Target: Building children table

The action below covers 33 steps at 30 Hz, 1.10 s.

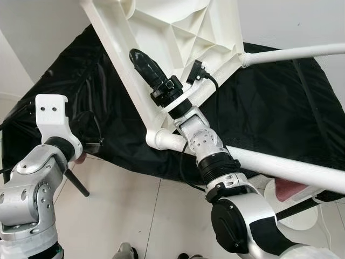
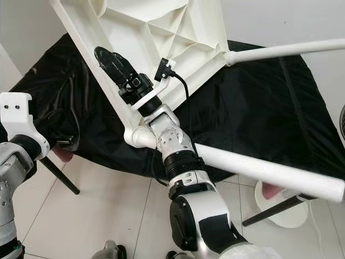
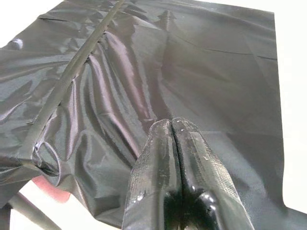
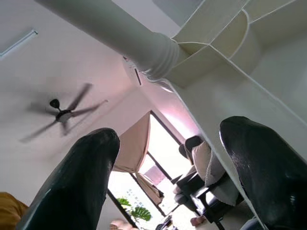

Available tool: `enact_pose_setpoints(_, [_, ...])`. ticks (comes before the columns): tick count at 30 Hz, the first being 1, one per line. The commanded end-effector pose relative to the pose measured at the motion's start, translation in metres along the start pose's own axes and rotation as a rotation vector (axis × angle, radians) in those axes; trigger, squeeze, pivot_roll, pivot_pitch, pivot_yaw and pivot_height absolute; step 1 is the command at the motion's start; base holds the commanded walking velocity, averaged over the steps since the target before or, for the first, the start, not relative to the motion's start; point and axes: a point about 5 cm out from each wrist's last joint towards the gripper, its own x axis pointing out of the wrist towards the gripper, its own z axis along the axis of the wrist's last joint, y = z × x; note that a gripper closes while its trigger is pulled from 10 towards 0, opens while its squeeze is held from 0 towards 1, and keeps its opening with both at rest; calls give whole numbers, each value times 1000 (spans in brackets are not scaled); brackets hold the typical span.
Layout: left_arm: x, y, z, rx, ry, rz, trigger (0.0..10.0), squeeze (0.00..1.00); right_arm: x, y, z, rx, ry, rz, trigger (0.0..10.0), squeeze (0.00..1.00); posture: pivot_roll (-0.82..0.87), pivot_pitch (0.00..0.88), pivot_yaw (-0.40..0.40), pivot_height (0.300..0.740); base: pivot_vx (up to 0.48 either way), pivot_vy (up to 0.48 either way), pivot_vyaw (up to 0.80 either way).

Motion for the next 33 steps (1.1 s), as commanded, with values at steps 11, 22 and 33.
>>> enact_pose_setpoints(11, [-1,4,-3,9,23,25,10000,0,-24,3,-35,194,-82,-61,10000,0,100,159,20,740,0,0,0])
enact_pose_setpoints(22, [2,3,-4,18,32,8,10000,0,-52,-8,-24,225,-173,-158,10000,0,92,159,37,740,0,0,0])
enact_pose_setpoints(33, [2,4,-4,20,35,2,10000,0,-72,-17,-5,202,-230,-217,10000,0,90,155,39,740,0,0,0])
